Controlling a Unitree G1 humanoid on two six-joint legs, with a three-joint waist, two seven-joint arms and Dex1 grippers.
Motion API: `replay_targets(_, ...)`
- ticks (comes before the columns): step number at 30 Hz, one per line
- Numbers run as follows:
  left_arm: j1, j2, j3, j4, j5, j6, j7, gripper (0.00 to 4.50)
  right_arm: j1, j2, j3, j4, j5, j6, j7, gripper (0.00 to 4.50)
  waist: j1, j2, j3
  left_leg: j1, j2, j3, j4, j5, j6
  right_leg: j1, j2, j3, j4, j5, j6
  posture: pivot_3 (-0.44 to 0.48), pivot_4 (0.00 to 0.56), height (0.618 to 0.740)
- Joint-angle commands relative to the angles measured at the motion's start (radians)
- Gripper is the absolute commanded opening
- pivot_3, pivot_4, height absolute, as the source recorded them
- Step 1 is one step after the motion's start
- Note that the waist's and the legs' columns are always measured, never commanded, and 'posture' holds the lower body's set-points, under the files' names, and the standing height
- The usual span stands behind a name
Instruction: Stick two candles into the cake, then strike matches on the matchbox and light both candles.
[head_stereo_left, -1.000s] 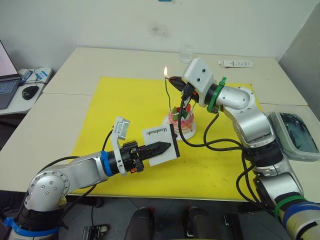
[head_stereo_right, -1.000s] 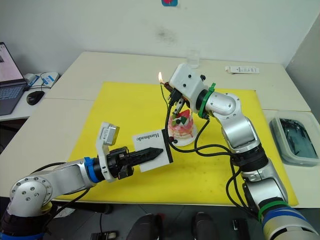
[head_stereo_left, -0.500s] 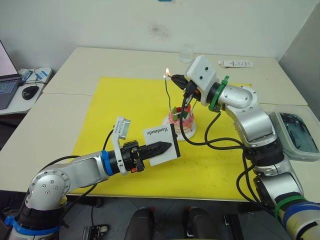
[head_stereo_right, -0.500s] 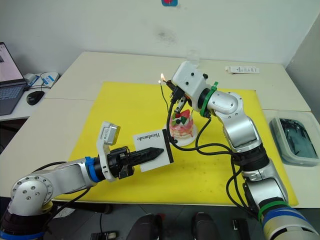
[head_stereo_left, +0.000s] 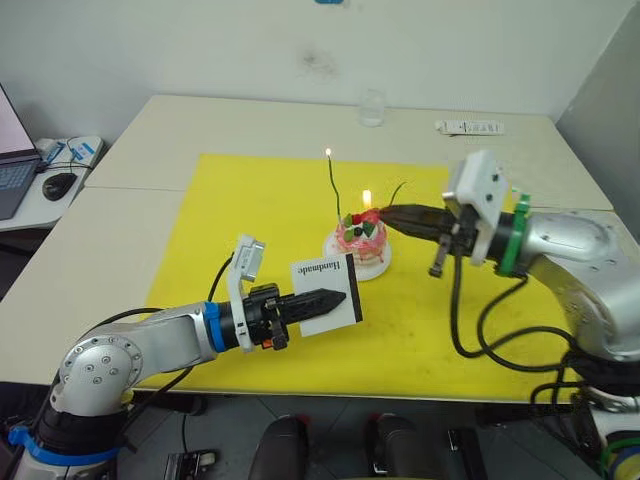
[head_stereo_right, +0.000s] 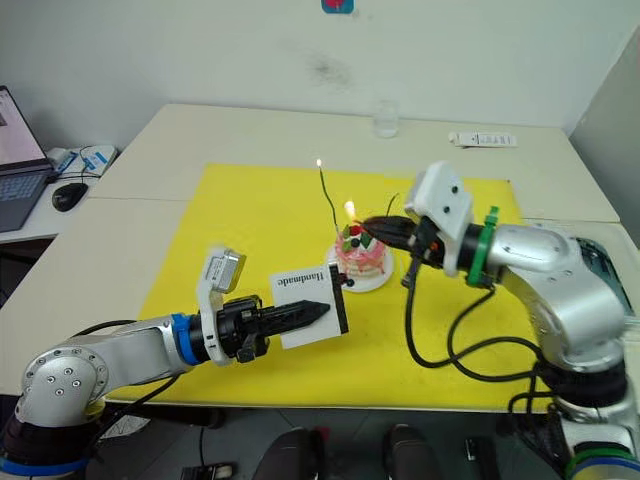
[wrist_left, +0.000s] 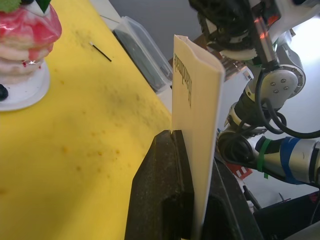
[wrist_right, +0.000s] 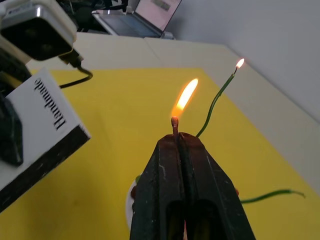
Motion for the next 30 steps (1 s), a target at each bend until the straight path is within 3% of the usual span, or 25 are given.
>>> replay_targets(1, -0.017, 0.002, -0.003, -0.021, 0.017, 0.007, -0.042, 0.00, 0.095, -0.105, -0.138, -0.009, -0.014, 0.000, -0.008, 0.02, 0.001, 0.000, 0.000, 0.000, 0.000, 0.000, 0.000, 0.000, 0.000, 0.000, 0.000, 0.000, 0.000, 0.000, 0.000, 0.000, 0.150, 0.740)
replay_targets(5, -0.025, 0.001, -0.015, -0.037, 0.037, 0.011, -0.077, 0.00, 0.268, -0.205, -0.306, 0.127, -0.113, -0.100, -0.047, 0.02, 0.005, 0.000, 0.000, -0.001, -0.002, 0.001, 0.000, 0.000, 0.000, 0.000, -0.001, 0.001, -0.003, 0.000, 0.000, 0.000, 0.150, 0.740)
replay_targets(10, -0.042, -0.023, -0.039, -0.040, 0.057, 0.014, -0.093, 0.00, 0.382, -0.228, -0.426, 0.346, -0.244, -0.236, -0.167, 0.02, 0.001, 0.000, -0.001, -0.001, -0.002, 0.002, 0.001, 0.000, 0.000, 0.000, -0.001, 0.001, -0.003, -0.001, 0.002, 0.000, 0.150, 0.740)
replay_targets(22, -0.040, -0.036, -0.040, -0.036, 0.085, 0.016, -0.110, 0.00, 0.316, -0.254, -0.435, 0.714, -0.293, -0.256, -0.280, 0.02, -0.004, 0.002, -0.002, 0.001, -0.001, 0.002, 0.001, 0.000, 0.000, 0.000, 0.002, 0.002, 0.000, 0.001, 0.004, 0.000, 0.150, 0.740)
replay_targets(25, -0.032, -0.036, -0.039, -0.044, 0.083, 0.014, -0.106, 0.00, 0.289, -0.256, -0.426, 0.766, -0.294, -0.280, -0.288, 0.93, -0.005, 0.002, -0.002, 0.001, -0.002, 0.002, 0.001, 0.000, 0.001, 0.000, 0.002, 0.002, 0.000, 0.002, 0.007, 0.000, 0.150, 0.740)
replay_targets(30, -0.024, -0.034, -0.033, -0.049, 0.077, 0.011, -0.100, 0.00, 0.267, -0.256, -0.426, 0.793, -0.302, -0.319, -0.304, 2.84, -0.005, 0.002, -0.002, 0.001, -0.001, 0.002, 0.001, 0.000, 0.001, 0.000, 0.002, 0.002, 0.000, 0.002, 0.007, 0.000, 0.150, 0.740)
